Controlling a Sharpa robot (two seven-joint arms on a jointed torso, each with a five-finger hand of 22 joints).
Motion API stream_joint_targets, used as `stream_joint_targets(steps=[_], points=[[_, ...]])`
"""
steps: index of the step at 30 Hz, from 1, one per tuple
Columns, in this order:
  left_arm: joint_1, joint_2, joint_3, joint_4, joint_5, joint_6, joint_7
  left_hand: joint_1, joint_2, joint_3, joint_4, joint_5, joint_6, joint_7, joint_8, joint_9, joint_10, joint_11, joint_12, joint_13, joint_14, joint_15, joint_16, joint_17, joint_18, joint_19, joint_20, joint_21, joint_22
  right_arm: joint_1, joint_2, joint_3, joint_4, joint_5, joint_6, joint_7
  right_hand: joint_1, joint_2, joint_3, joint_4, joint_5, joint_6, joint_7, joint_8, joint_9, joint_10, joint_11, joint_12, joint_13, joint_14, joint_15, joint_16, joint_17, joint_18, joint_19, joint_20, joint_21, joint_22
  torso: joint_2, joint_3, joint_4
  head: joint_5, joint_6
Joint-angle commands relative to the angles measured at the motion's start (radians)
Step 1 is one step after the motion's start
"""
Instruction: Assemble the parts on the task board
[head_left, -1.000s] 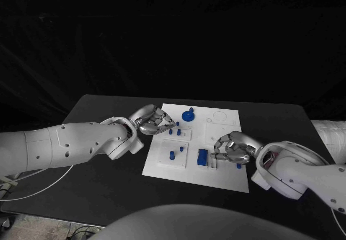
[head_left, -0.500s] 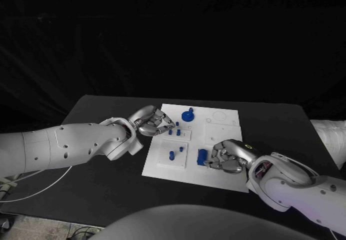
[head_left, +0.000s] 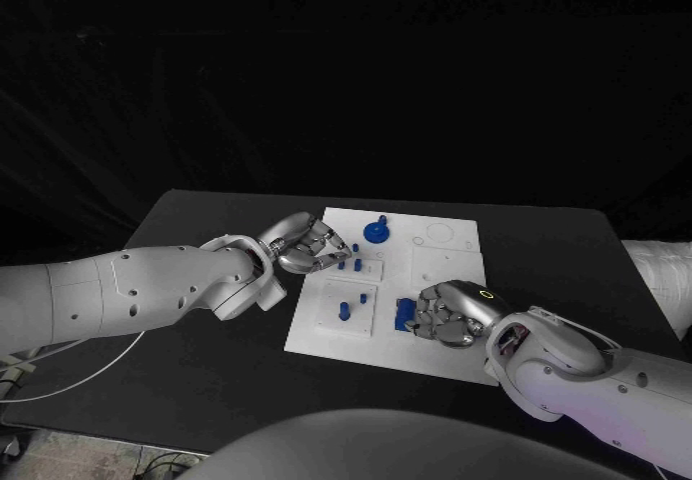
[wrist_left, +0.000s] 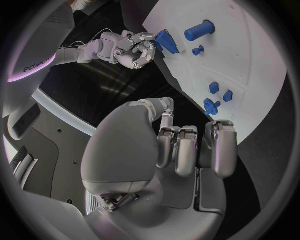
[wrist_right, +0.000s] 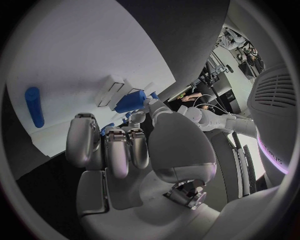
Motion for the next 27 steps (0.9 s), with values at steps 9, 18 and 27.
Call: stream_joint_targets(steps=[9,18,27], points=[[-0.002,0.002,0.001,0.001,-0.007,0.023,0.005,0.011,-0.001,-0.001,-0.005,0.005,-0.005,-0.003,0.005,0.001,0.084,-0.004,0.003,0.238,0.103,-0.005,0.002,0.263,-0.002,0.025,-0.003,0.001,0.236,-0.005,0.008,0.000,-0.016,-0.025,0.003,-0.010,0.043,-0.009,0.067,-0.018,0.136,0.018,-0.002,0.030,0.086,0.108,-0.005,0.004,0.263,0.104,-0.007,0.003,0.263,-0.004,-0.007,-0.001,-0.005,0.167,0.000,0.0002,-0.0010,0.002,0.000],[-0.002,0.004,0.001,0.000,-0.007,0.026,0.002,0.012,-0.001,0.000,-0.005,0.005,-0.006,-0.002,0.005,0.001,0.084,-0.004,0.003,0.238,0.103,-0.005,0.002,0.263,-0.002,0.025,-0.003,0.001,0.236,-0.006,0.003,0.000,-0.013,-0.009,0.021,-0.011,0.045,-0.016,0.086,-0.021,0.093,0.024,-0.001,0.040,0.087,0.108,-0.004,0.004,0.263,0.104,-0.007,0.003,0.263,-0.003,-0.009,-0.001,-0.009,0.166,-0.001,0.0000,-0.0010,0.002,0.000],[-0.003,0.005,0.001,-0.001,-0.009,0.030,-0.003,0.015,0.000,0.002,-0.007,0.005,-0.008,-0.002,0.005,0.002,0.084,-0.004,0.003,0.238,0.103,-0.005,0.002,0.263,-0.002,0.026,-0.002,0.001,0.236,-0.007,-0.002,0.000,-0.010,0.001,0.033,-0.024,0.015,-0.030,0.014,-0.011,-0.439,0.026,0.007,0.093,0.092,0.108,0.004,0.004,0.263,0.104,0.001,0.003,0.263,-0.004,-0.007,0.005,-0.007,0.167,0.000,0.0001,-0.0005,0.004,0.000]])
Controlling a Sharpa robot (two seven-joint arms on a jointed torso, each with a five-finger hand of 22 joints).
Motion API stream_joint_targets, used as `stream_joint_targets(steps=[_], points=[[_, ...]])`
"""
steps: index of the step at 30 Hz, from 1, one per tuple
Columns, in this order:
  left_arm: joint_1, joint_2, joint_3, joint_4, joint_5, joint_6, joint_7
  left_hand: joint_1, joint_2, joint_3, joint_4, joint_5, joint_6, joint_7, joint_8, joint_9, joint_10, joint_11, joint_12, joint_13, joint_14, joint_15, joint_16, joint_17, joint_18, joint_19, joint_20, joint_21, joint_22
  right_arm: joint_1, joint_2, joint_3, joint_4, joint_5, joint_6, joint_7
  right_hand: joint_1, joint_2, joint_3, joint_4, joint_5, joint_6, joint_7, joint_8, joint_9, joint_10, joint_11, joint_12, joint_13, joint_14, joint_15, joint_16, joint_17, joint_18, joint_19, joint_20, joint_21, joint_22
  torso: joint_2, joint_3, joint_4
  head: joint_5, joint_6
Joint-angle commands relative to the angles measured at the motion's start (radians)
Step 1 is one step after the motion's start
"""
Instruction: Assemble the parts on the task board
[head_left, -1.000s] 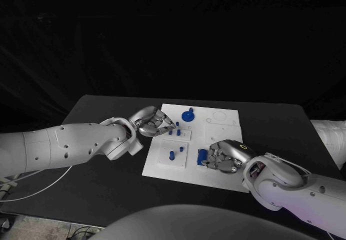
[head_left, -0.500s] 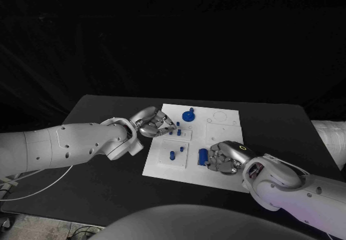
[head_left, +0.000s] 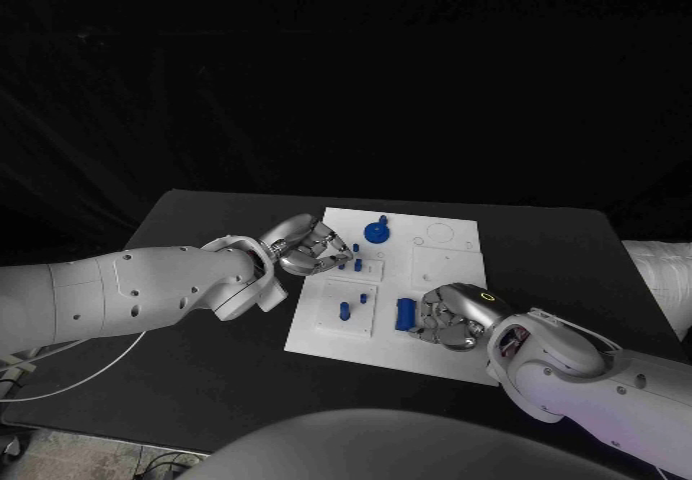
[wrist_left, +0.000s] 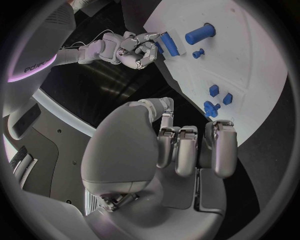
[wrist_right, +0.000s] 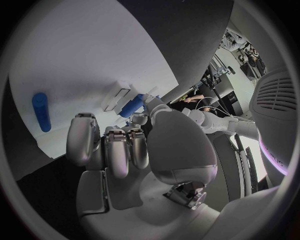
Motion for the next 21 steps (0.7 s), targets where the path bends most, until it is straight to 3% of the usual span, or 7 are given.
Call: stream_joint_targets(steps=[1,10,12,15,17,18,21], points=[[0.000,0.003,0.001,0.001,-0.004,0.019,-0.002,0.015,0.001,0.002,-0.007,0.005,-0.008,-0.002,0.005,0.001,0.084,-0.004,0.003,0.237,0.103,-0.005,0.002,0.263,-0.002,0.026,-0.003,0.001,0.236,-0.001,-0.003,0.000,0.001,0.007,0.011,-0.012,-0.029,0.004,-0.029,0.018,-0.093,-0.002,0.000,0.011,0.092,0.108,0.005,0.004,0.263,0.104,0.001,0.003,0.263,-0.004,0.001,0.005,-0.002,0.167,0.001,-0.0002,0.0002,0.002,0.000],[-0.001,0.003,0.001,0.001,-0.005,0.019,-0.004,0.018,0.001,0.004,-0.009,0.006,-0.008,-0.001,0.006,0.001,0.084,-0.003,0.003,0.237,0.103,-0.005,0.002,0.263,-0.002,0.026,-0.002,0.002,0.236,-0.001,-0.013,0.000,0.005,0.018,-0.047,0.009,-0.053,-0.005,-0.078,0.062,-0.167,-0.002,-0.001,0.025,0.092,0.108,0.003,0.004,0.263,0.104,-0.001,0.003,0.263,-0.006,0.008,0.005,0.007,0.170,0.000,0.0003,-0.0001,0.006,0.000],[-0.001,0.002,0.001,0.002,-0.005,0.018,-0.004,0.018,0.001,0.004,-0.009,0.006,-0.008,-0.001,0.006,0.001,0.084,-0.003,0.003,0.237,0.103,-0.005,0.002,0.263,-0.002,0.026,-0.002,0.002,0.236,-0.001,-0.020,0.000,0.012,0.026,-0.067,0.019,-0.060,-0.012,-0.088,0.076,-0.169,-0.054,-0.002,-0.014,0.077,0.108,0.002,0.004,0.263,0.104,-0.001,0.003,0.263,-0.006,0.008,0.005,0.007,0.170,0.000,0.0003,0.0000,0.007,0.000],[-0.001,0.000,0.001,0.003,-0.005,0.017,-0.004,0.019,0.001,0.005,-0.010,0.006,-0.009,-0.001,0.006,0.001,0.084,-0.003,0.003,0.237,0.103,-0.005,0.002,0.263,-0.002,0.025,-0.002,0.001,0.236,0.002,-0.040,0.000,0.030,0.045,-0.093,0.037,-0.035,-0.014,-0.097,0.120,-0.166,-0.232,0.003,-0.283,-0.072,0.108,0.008,0.004,0.263,0.104,0.001,0.003,0.263,-0.008,0.012,0.006,0.011,0.171,-0.001,0.0001,-0.0004,0.010,0.000],[-0.001,-0.001,0.001,0.005,-0.005,0.016,-0.004,0.019,0.001,0.005,-0.010,0.006,-0.009,-0.001,0.006,0.001,0.084,-0.003,0.003,0.237,0.103,-0.005,0.002,0.263,-0.002,0.025,-0.002,0.001,0.236,0.014,-0.063,0.000,0.050,0.069,-0.108,0.049,-0.039,0.008,-0.097,0.150,-0.133,-0.220,0.019,-0.426,-0.202,0.108,0.020,0.004,0.263,0.104,0.011,0.003,0.263,-0.009,0.015,0.012,0.017,0.173,0.000,0.0003,0.0006,0.010,0.000],[-0.001,-0.002,0.001,0.006,-0.006,0.016,-0.005,0.019,0.001,0.005,-0.010,0.006,-0.009,-0.001,0.006,0.001,0.084,-0.003,0.003,0.237,0.103,-0.005,0.002,0.263,-0.002,0.025,-0.002,0.001,0.236,0.024,-0.075,0.000,0.060,0.086,-0.110,0.053,-0.086,0.031,-0.107,0.161,-0.058,-0.206,0.031,-0.509,-0.287,0.108,0.031,0.004,0.263,0.104,0.016,0.003,0.263,-0.011,0.017,0.020,0.020,0.174,0.000,0.0002,0.0006,0.009,0.000],[-0.001,-0.003,0.001,0.006,-0.006,0.015,-0.006,0.019,0.001,0.005,-0.010,0.006,-0.009,-0.001,0.006,0.001,0.084,-0.003,0.003,0.237,0.103,-0.005,0.002,0.263,-0.002,0.025,-0.002,0.001,0.236,0.082,-0.125,0.000,0.101,0.144,-0.065,0.028,-0.177,0.086,-0.114,0.157,0.073,-0.064,0.031,-0.635,-0.456,0.108,0.022,0.004,0.263,0.104,0.025,0.003,0.263,-0.011,0.026,0.022,0.041,0.180,-0.001,-0.0005,-0.0015,0.010,0.000]])
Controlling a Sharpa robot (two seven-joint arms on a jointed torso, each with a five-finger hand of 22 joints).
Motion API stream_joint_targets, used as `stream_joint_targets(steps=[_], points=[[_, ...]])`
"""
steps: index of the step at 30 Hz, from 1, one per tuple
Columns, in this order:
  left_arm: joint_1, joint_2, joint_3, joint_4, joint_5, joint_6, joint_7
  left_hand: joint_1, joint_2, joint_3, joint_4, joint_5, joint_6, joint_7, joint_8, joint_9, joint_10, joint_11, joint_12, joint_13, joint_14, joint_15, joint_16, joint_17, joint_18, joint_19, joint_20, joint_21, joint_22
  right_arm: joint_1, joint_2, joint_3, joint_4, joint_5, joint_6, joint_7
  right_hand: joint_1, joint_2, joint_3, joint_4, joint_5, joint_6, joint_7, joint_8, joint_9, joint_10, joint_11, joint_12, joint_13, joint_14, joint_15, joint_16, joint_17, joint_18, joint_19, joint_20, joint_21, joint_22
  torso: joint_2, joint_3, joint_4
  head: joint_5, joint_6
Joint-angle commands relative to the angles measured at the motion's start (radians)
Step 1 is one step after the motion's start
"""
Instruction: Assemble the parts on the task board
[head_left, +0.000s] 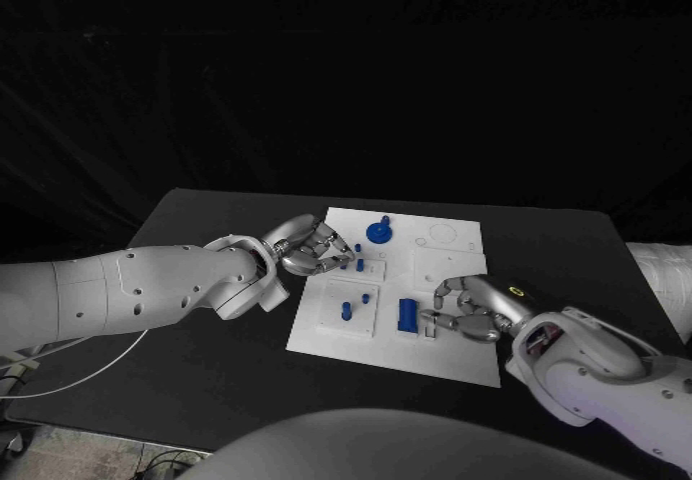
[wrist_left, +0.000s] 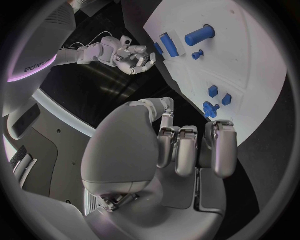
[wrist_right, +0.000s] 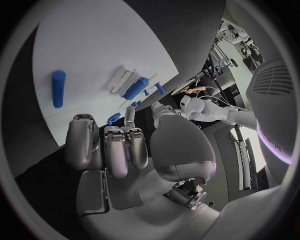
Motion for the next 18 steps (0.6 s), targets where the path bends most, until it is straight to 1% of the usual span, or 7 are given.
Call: stream_joint_targets(steps=[1,2,4,10,13,15,18], points=[[0.000,0.001,0.001,0.002,-0.002,0.011,0.000,0.011,0.001,-0.001,-0.004,0.006,-0.009,-0.001,0.006,0.002,0.084,-0.003,0.003,0.237,0.103,-0.005,0.002,0.263,-0.002,0.025,-0.002,0.001,0.236,0.050,-0.036,0.003,0.032,0.091,0.023,-0.008,-0.054,0.024,-0.009,0.006,0.046,0.098,-0.007,-0.078,-0.104,0.104,-0.005,0.004,0.263,0.105,0.004,0.003,0.263,-0.012,0.004,0.001,0.008,0.180,-0.001,-0.0006,-0.0012,-0.001,0.000],[0.000,0.000,0.001,0.002,-0.002,0.011,-0.001,0.012,0.000,-0.001,-0.004,0.005,-0.009,-0.001,0.006,0.002,0.084,-0.003,0.003,0.237,0.103,-0.005,0.002,0.263,-0.002,0.026,-0.002,0.002,0.236,0.074,-0.049,0.003,0.041,0.099,0.065,-0.036,-0.090,0.040,-0.013,0.004,0.051,0.179,-0.011,-0.170,-0.209,0.104,-0.021,0.004,0.263,0.105,-0.002,0.003,0.263,-0.010,-0.001,-0.008,0.004,0.179,-0.001,-0.0005,-0.0010,-0.003,0.000],[0.000,-0.001,0.001,0.002,-0.002,0.011,-0.002,0.012,0.000,-0.001,-0.005,0.005,-0.009,-0.001,0.006,0.002,0.084,-0.003,0.003,0.237,0.103,-0.005,0.002,0.263,-0.002,0.026,-0.002,0.002,0.236,0.127,-0.069,0.003,0.051,0.117,0.181,-0.109,-0.121,0.036,-0.027,0.006,0.029,0.229,-0.019,-0.196,-0.246,0.104,-0.014,0.004,0.263,0.105,-0.008,0.003,0.263,-0.011,-0.005,-0.006,-0.002,0.177,-0.001,-0.0005,-0.0009,-0.008,0.000],[-0.001,0.001,0.000,0.000,-0.002,0.007,-0.005,0.014,0.000,0.001,-0.006,0.005,-0.011,0.000,0.006,0.002,0.084,-0.003,0.003,0.237,0.103,-0.004,0.002,0.263,-0.002,0.027,-0.002,0.002,0.236,0.238,-0.084,0.001,0.033,0.123,0.512,-0.287,-0.074,-0.012,-0.020,-0.016,0.121,0.332,-0.040,-0.226,-0.293,0.104,-0.030,0.004,0.263,0.105,-0.020,0.003,0.263,-0.007,-0.013,-0.016,-0.017,0.172,-0.001,-0.0001,0.0001,-0.023,0.000],[-0.002,0.005,0.000,-0.001,-0.002,0.006,-0.005,0.014,0.000,0.001,-0.006,0.005,-0.012,0.001,0.006,0.002,0.084,-0.002,0.003,0.237,0.103,-0.004,0.002,0.263,-0.002,0.027,-0.002,0.002,0.236,0.265,-0.075,-0.001,0.003,0.098,0.603,-0.331,-0.085,-0.009,-0.016,-0.001,0.132,0.365,-0.047,-0.232,-0.302,0.104,-0.038,0.004,0.263,0.105,-0.027,0.003,0.263,-0.007,-0.012,-0.022,-0.019,0.171,-0.001,-0.0006,-0.0009,-0.030,0.000],[-0.003,0.008,0.000,-0.002,-0.002,0.005,-0.006,0.014,0.000,0.001,-0.006,0.005,-0.013,0.001,0.005,0.002,0.086,-0.002,0.005,0.240,0.103,-0.004,0.002,0.263,-0.002,0.027,-0.002,0.002,0.236,0.276,-0.063,-0.003,-0.025,0.087,0.655,-0.354,-0.098,-0.005,-0.016,0.002,0.120,0.376,-0.049,-0.245,-0.315,0.104,-0.040,0.004,0.263,0.105,-0.030,0.003,0.263,-0.008,-0.009,-0.026,-0.017,0.172,-0.002,0.0000,-0.0005,-0.034,0.000],[-0.004,0.010,0.000,-0.002,-0.003,0.004,-0.007,0.015,0.000,0.002,-0.006,0.005,-0.013,0.001,0.005,0.002,0.089,-0.002,0.008,0.243,0.103,-0.004,0.002,0.263,-0.003,0.028,-0.002,0.003,0.237,0.283,-0.042,-0.006,-0.065,0.085,0.701,-0.376,-0.098,-0.006,-0.016,-0.006,0.023,0.408,-0.056,-0.268,-0.344,0.104,-0.046,0.004,0.263,0.105,-0.038,0.003,0.263,-0.010,0.001,-0.034,-0.011,0.173,-0.002,-0.0008,-0.0038,-0.032,0.000]])
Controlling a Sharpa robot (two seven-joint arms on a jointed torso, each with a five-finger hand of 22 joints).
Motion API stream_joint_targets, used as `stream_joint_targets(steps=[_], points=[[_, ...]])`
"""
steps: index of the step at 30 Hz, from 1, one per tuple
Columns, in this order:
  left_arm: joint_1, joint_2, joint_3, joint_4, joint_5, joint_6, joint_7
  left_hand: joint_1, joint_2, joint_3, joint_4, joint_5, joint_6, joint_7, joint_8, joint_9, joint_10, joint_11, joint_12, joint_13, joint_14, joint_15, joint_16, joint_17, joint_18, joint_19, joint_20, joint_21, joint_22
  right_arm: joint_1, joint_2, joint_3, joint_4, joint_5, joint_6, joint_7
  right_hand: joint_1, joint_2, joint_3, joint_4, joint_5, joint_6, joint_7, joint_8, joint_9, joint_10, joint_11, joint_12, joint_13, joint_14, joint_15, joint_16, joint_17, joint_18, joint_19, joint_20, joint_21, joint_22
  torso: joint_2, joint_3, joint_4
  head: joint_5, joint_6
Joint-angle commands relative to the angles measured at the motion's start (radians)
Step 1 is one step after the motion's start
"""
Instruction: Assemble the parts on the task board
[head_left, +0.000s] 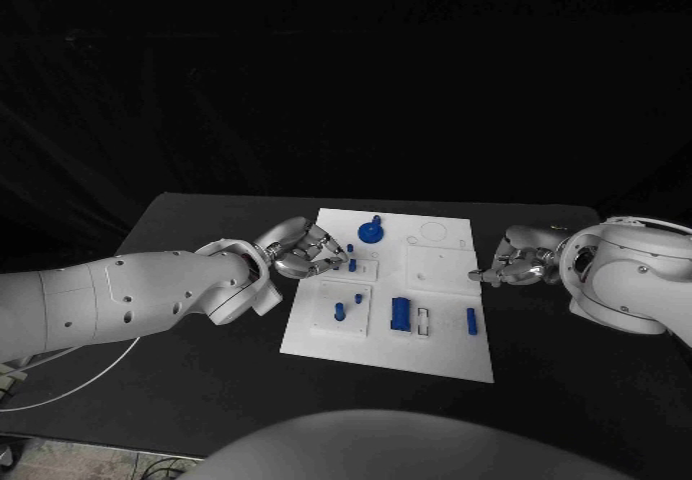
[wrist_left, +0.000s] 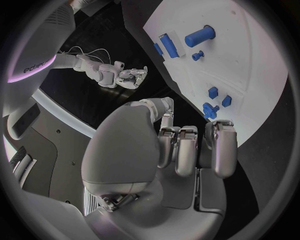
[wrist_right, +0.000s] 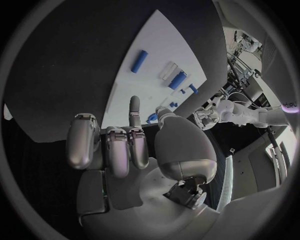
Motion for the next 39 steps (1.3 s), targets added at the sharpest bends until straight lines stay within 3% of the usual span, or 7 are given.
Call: stream_joint_targets(steps=[1,4,6,9,16,23,39], points=[[-0.002,0.003,0.000,0.003,-0.002,0.003,0.000,0.007,0.000,0.002,-0.007,0.005,-0.006,0.001,0.005,0.001,0.089,-0.002,0.008,0.244,0.103,-0.004,0.003,0.263,-0.003,0.029,-0.002,0.004,0.237,0.004,0.019,-0.002,-0.032,-0.012,0.196,-0.102,0.004,-0.002,0.002,-0.009,-0.082,0.035,-0.007,-0.019,-0.028,0.105,-0.016,0.004,0.263,0.104,-0.017,0.003,0.263,-0.014,0.020,-0.015,0.023,0.177,-0.001,-0.0006,-0.0037,0.000,0.000],[-0.004,0.003,0.000,0.005,-0.001,-0.008,0.008,0.008,0.000,0.002,-0.007,0.005,-0.008,0.002,0.005,0.001,0.093,-0.001,0.012,0.249,0.103,-0.004,0.003,0.263,-0.004,0.033,-0.002,0.006,0.238,0.002,0.037,-0.004,-0.053,-0.008,0.202,-0.109,0.016,-0.001,0.005,-0.020,-0.086,0.073,-0.016,-0.035,-0.054,0.105,-0.023,0.004,0.263,0.104,-0.025,0.003,0.263,-0.022,0.044,-0.025,0.056,0.188,0.000,-0.0004,-0.0026,-0.002,0.000],[-0.005,0.005,0.001,0.005,0.003,-0.015,0.014,0.008,-0.001,0.002,-0.008,0.004,-0.009,0.002,0.005,0.001,0.098,-0.001,0.017,0.254,0.103,-0.004,0.003,0.263,-0.005,0.035,-0.002,0.008,0.239,-0.004,0.052,-0.005,-0.066,0.000,0.207,-0.115,0.015,0.003,0.011,-0.022,-0.026,0.088,-0.017,-0.052,-0.075,0.105,-0.025,0.004,0.263,0.104,-0.029,0.003,0.263,-0.024,0.052,-0.029,0.064,0.191,0.001,-0.0004,-0.0025,-0.004,0.000],[-0.006,0.008,0.001,0.004,0.005,-0.011,0.009,0.008,-0.001,0.002,-0.008,0.004,-0.010,0.003,0.005,0.001,0.100,0.000,0.019,0.256,0.103,-0.003,0.003,0.263,-0.005,0.036,-0.002,0.008,0.239,-0.011,0.066,-0.006,-0.076,0.015,0.213,-0.121,0.032,-0.002,0.021,-0.040,0.022,0.084,-0.016,-0.071,-0.091,0.105,-0.024,0.004,0.263,0.104,-0.029,0.003,0.263,-0.024,0.054,-0.031,0.064,0.192,0.002,-0.0006,-0.0012,-0.014,0.000],[-0.007,0.016,0.000,0.005,0.006,0.001,-0.002,0.008,-0.001,0.003,-0.008,0.004,-0.010,0.003,0.005,0.001,0.099,0.000,0.018,0.255,0.103,-0.003,0.003,0.263,-0.004,0.033,-0.002,0.006,0.238,-0.031,0.098,-0.007,-0.106,0.036,0.225,-0.130,0.048,-0.008,0.030,-0.060,0.006,0.073,-0.010,-0.094,-0.111,0.105,-0.020,0.004,0.263,0.104,-0.026,0.003,0.263,-0.023,0.051,-0.029,0.053,0.189,0.002,-0.0003,0.0008,-0.028,0.000],[-0.007,0.017,0.000,0.004,0.006,0.006,-0.005,0.008,-0.001,0.003,-0.008,0.004,-0.010,0.003,0.005,0.001,0.099,0.000,0.018,0.255,0.103,-0.003,0.003,0.263,-0.004,0.033,-0.002,0.006,0.238,-0.056,0.127,-0.007,-0.142,0.071,0.221,-0.134,0.049,-0.002,0.035,-0.065,-0.017,0.077,-0.009,-0.099,-0.117,0.105,-0.020,0.004,0.263,0.104,-0.024,0.003,0.263,-0.020,0.046,-0.027,0.040,0.186,0.001,-0.0002,0.0002,-0.024,0.000],[-0.008,0.021,0.000,-0.003,0.006,0.019,-0.007,0.008,-0.001,0.003,-0.008,0.004,-0.010,0.003,0.005,0.001,0.097,0.000,0.016,0.253,0.103,-0.003,0.003,0.263,-0.004,0.031,-0.002,0.005,0.238,-0.093,0.161,-0.007,-0.188,0.109,0.177,-0.134,0.057,0.003,0.050,-0.085,-0.005,0.053,0.001,-0.126,-0.131,0.105,-0.014,0.004,0.263,0.104,-0.018,0.003,0.263,-0.016,0.040,-0.023,0.019,0.180,0.002,0.0000,-0.0001,-0.024,0.000]])
